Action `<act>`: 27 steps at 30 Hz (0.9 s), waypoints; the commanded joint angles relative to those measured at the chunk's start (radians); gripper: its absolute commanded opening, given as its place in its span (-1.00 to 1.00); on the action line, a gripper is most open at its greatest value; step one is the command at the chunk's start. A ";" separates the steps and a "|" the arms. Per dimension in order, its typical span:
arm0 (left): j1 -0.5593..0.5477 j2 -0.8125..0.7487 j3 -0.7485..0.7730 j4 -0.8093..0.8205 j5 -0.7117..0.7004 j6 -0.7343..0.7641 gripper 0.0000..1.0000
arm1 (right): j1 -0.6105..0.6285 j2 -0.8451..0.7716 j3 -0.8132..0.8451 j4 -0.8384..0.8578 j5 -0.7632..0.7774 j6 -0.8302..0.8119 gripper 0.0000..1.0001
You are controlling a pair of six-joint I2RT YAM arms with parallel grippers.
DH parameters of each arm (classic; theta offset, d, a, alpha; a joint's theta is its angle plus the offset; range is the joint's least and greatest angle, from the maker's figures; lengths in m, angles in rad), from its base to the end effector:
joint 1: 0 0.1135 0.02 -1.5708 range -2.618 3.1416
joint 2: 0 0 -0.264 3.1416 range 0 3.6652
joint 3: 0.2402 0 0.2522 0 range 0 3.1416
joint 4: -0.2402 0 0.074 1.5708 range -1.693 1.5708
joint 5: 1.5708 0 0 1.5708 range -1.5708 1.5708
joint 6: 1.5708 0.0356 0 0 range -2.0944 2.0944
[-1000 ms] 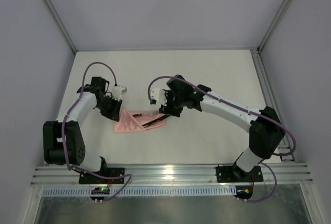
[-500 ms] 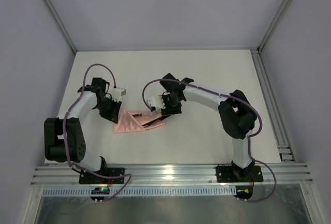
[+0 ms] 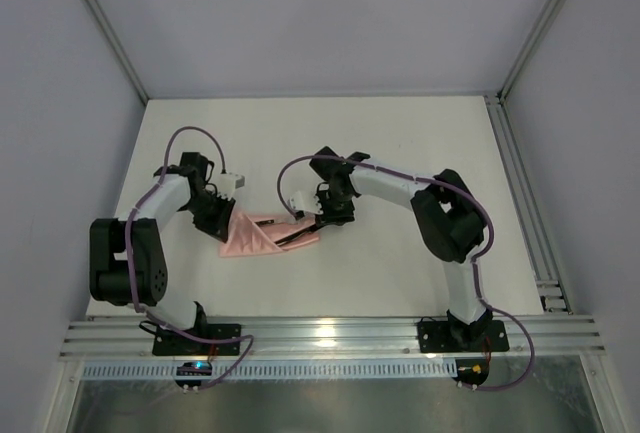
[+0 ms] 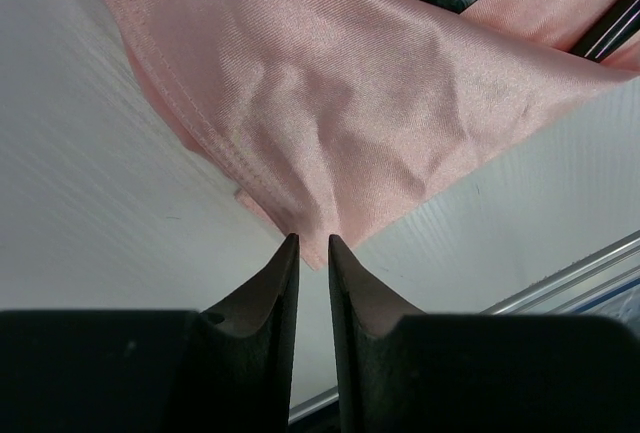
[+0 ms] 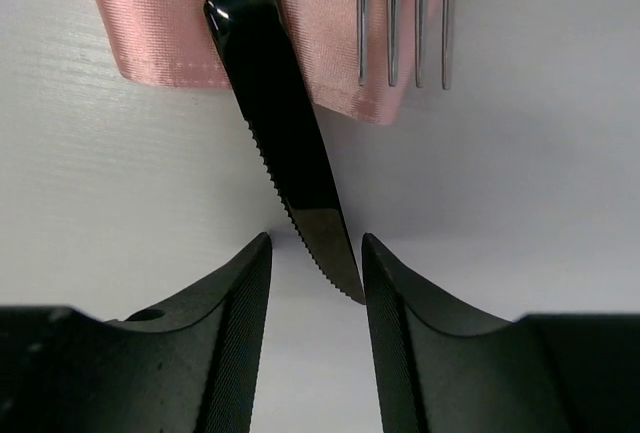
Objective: Fold the napkin into a case and place the utensils inside
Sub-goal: Insert the knife into the folded napkin.
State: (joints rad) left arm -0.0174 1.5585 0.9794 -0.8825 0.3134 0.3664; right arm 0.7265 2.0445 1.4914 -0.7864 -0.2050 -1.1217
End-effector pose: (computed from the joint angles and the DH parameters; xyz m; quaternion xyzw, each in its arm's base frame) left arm 0.2661 -0.0156 0.1864 0.1965 0.9665 -0.1441 0.0801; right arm 0.2982 0.2747 0.1648 -0.7957 0.5860 0.0771 0.1325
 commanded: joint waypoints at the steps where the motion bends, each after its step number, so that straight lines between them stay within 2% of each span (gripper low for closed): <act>1: 0.007 -0.015 0.007 -0.016 0.003 -0.006 -0.63 | 0.020 -0.003 -0.006 -0.008 0.038 0.039 -0.12; 6: 0.007 -0.021 0.004 -0.021 0.012 0.002 -0.65 | 0.068 -0.040 -0.062 0.045 0.078 0.072 -0.21; 10: 0.007 -0.023 0.004 -0.023 0.016 0.009 -0.68 | 0.083 -0.038 -0.046 0.052 0.119 0.103 -0.51; 13: 0.007 -0.031 -0.001 -0.023 0.019 0.014 -0.75 | 0.091 -0.038 -0.024 0.026 0.133 0.120 -0.63; 16: 0.007 -0.037 -0.007 -0.024 0.021 0.022 -0.83 | 0.102 -0.046 0.000 -0.007 0.139 0.152 -0.68; 23: 0.007 -0.048 -0.010 -0.015 0.041 0.028 -0.83 | 0.145 -0.069 0.001 -0.027 0.179 0.161 -0.69; 27: 0.007 -0.046 -0.007 -0.013 0.046 0.029 -0.83 | 0.160 -0.046 0.082 -0.089 0.200 0.154 -0.70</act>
State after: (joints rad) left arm -0.0174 1.5463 0.9718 -0.8921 0.3305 0.3786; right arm 0.8707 2.0251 1.4864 -0.8219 -0.0376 -0.9718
